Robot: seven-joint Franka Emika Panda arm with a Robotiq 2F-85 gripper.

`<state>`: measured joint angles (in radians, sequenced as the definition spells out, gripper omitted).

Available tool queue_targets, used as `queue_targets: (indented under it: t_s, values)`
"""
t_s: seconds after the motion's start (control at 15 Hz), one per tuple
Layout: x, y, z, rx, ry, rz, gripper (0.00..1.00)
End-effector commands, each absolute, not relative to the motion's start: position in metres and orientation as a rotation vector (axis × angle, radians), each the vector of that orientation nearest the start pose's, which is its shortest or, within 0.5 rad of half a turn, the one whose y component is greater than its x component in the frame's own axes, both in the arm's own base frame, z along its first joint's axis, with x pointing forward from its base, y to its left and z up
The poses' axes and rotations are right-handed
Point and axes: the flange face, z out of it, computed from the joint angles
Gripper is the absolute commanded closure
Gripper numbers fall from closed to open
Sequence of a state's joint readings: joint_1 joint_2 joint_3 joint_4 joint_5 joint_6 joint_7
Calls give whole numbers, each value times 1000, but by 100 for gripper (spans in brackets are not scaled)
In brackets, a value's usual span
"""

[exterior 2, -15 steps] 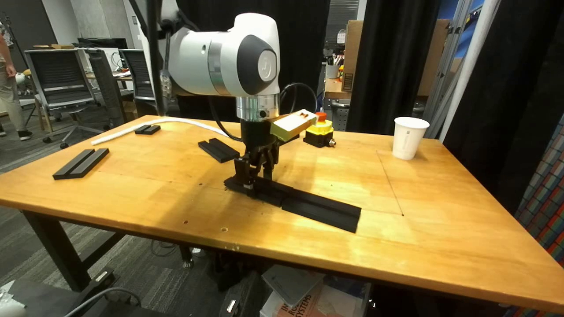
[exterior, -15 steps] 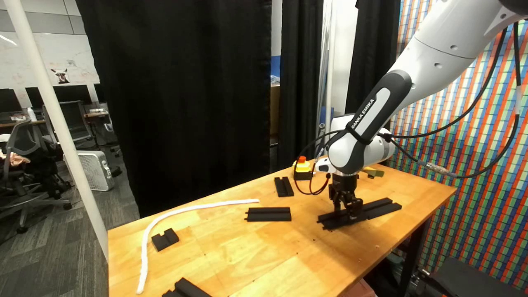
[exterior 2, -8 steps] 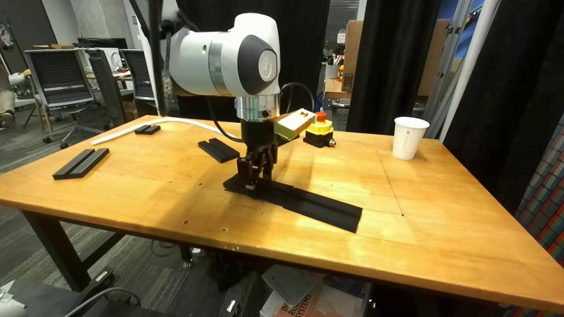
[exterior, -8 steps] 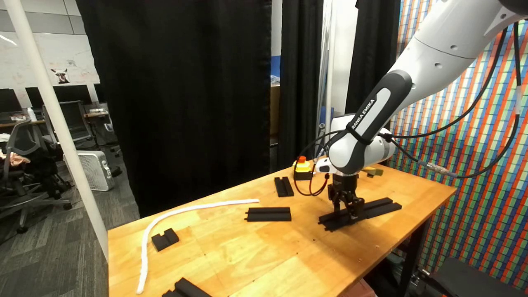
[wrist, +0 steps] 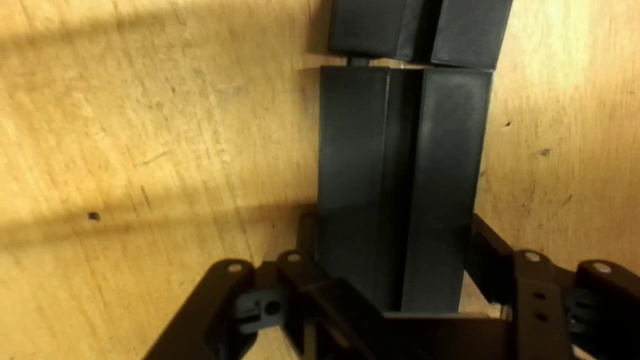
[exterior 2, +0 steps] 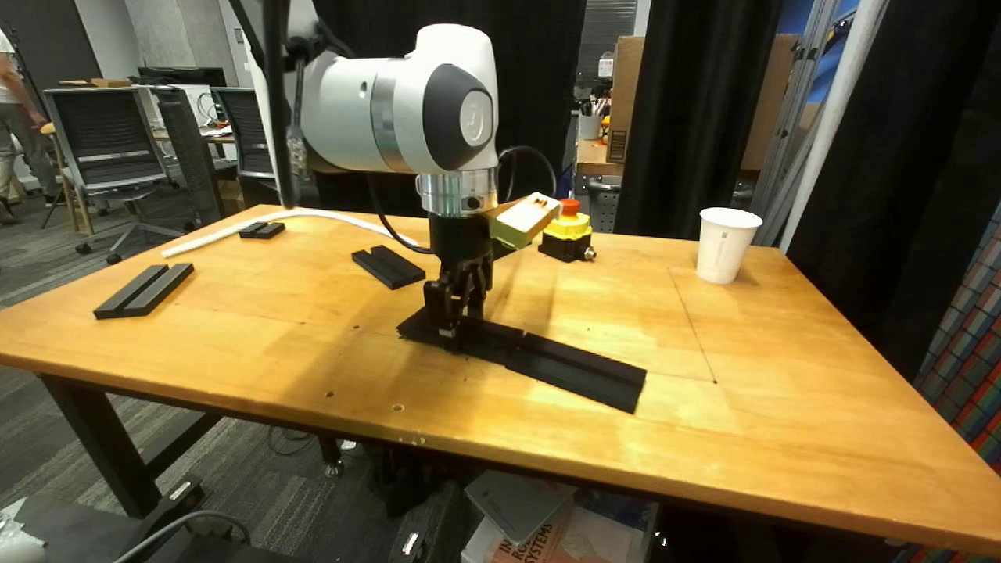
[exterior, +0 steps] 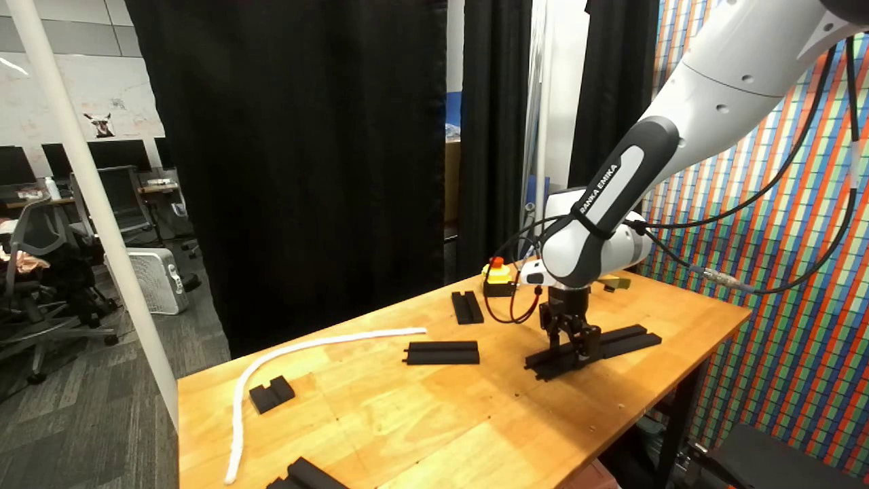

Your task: Pick up the black objects and put them in a straight line.

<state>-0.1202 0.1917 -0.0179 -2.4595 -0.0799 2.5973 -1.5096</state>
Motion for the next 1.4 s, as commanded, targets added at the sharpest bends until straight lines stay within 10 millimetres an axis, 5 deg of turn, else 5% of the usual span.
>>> queue_targets:
  t_s: [0.0,1.33]
  values:
    - [472,-71,215,-2407,-2035,67,54]
    - [471,-86,211,-2657,-1738,40,54]
